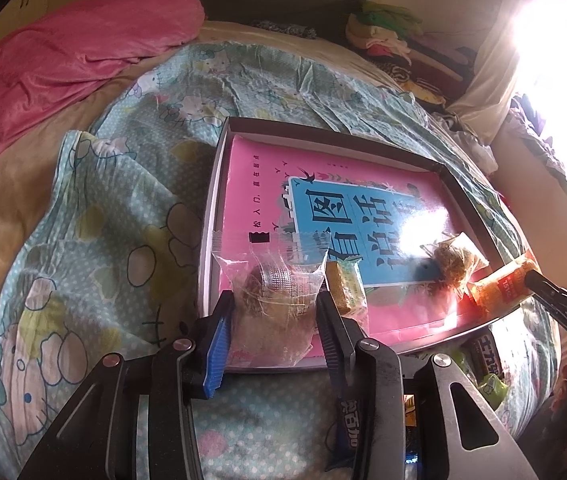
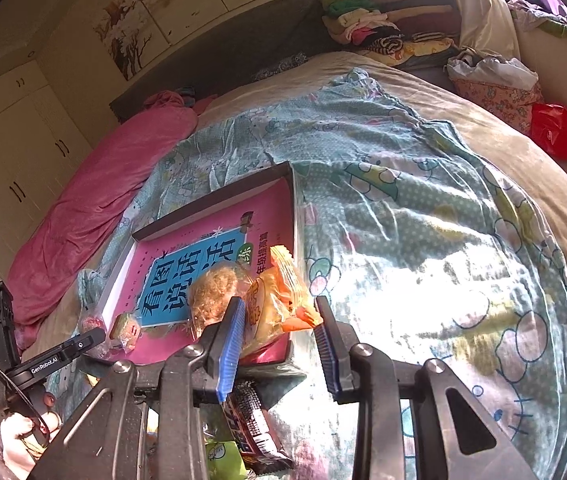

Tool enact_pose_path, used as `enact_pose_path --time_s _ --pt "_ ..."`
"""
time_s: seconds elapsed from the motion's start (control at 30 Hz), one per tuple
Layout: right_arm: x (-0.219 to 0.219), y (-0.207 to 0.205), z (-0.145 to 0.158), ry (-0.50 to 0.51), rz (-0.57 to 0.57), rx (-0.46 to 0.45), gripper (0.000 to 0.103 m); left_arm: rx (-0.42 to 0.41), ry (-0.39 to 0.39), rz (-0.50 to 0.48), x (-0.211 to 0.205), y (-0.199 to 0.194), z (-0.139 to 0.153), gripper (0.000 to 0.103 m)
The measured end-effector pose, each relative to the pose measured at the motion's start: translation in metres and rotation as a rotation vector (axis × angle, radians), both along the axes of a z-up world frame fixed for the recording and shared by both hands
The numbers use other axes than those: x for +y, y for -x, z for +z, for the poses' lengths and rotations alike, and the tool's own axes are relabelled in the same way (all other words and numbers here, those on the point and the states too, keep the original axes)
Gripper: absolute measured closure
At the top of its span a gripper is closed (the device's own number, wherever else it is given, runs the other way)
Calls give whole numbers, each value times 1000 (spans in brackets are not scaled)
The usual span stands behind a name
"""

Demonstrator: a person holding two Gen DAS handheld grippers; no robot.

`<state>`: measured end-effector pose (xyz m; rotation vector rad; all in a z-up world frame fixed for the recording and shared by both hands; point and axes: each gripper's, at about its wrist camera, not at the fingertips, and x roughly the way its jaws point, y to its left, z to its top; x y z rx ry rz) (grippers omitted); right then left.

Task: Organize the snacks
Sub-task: 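Open left tool over the box while right tool releases the bread bag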

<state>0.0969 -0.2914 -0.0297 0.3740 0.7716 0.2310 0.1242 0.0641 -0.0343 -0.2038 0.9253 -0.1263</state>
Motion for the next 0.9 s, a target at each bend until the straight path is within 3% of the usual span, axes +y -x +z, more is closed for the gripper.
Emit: enact_pose_path --time_s 0.23,0.63,0.9 --pt "2 1 5 65 -17 -23 68 -2 -3 12 4 1 1 59" --pt "30 4 12 226 55 -83 66 -4 -14 -11 -3 3 6 52" --pt "46 -4 6 234 121 -84 65 -6 -17 -13 -4 5 8 50"
